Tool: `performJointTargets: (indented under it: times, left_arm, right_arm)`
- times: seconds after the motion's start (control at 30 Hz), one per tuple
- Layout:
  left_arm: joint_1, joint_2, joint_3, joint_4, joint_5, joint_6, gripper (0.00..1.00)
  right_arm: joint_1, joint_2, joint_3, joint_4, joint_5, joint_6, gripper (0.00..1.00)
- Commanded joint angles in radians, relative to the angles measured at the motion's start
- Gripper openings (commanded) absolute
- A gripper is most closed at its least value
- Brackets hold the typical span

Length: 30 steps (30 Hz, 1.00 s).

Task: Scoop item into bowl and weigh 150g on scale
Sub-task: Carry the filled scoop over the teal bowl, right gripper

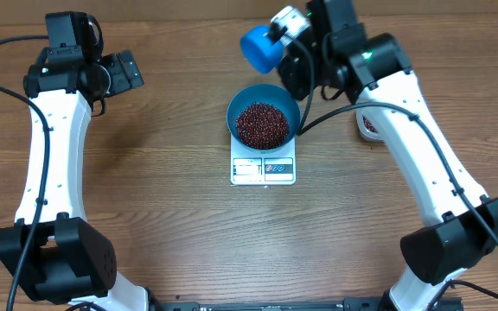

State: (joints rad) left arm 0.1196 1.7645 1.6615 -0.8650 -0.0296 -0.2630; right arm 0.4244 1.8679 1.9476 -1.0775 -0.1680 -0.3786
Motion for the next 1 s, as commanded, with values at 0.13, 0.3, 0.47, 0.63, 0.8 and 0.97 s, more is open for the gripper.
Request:
performJointTargets:
  times: [0.13,0.3,0.47,0.63,0.8,0.97]
  left_arm:
    - [-0.008,0.008,0.007,0.002,0.004,-0.003,1.0]
    - [-0.008,0.008,0.007,0.002,0.004,-0.003,1.0]
    - [-0.008,0.009,0.007,0.002,0.004,-0.003,0.99]
    - [-0.008,0.008,0.007,0.002,0.004,-0.003,1.0]
    - [-0.008,0.008,0.007,0.002,0.004,-0.003,1.0]
    - [-0.008,0.009,0.007,0.002,0.004,-0.003,0.99]
  right_arm:
    - [0.013,-0.022,-0.006,-0.029,0.017,0.039,0.04]
    - [0.012,-0.02,-0.006,-0.032,0.009,0.041,0.04]
    - [0.012,-0.017,-0.006,-0.035,0.01,0.041,0.04]
    - [0.012,-0.011,-0.006,-0.047,0.01,0.041,0.04]
    - [0.012,-0.011,-0.006,-0.056,0.01,0.042,0.04]
    - [0.012,-0.008,-0.008,-0.12,0.01,0.041,0.04]
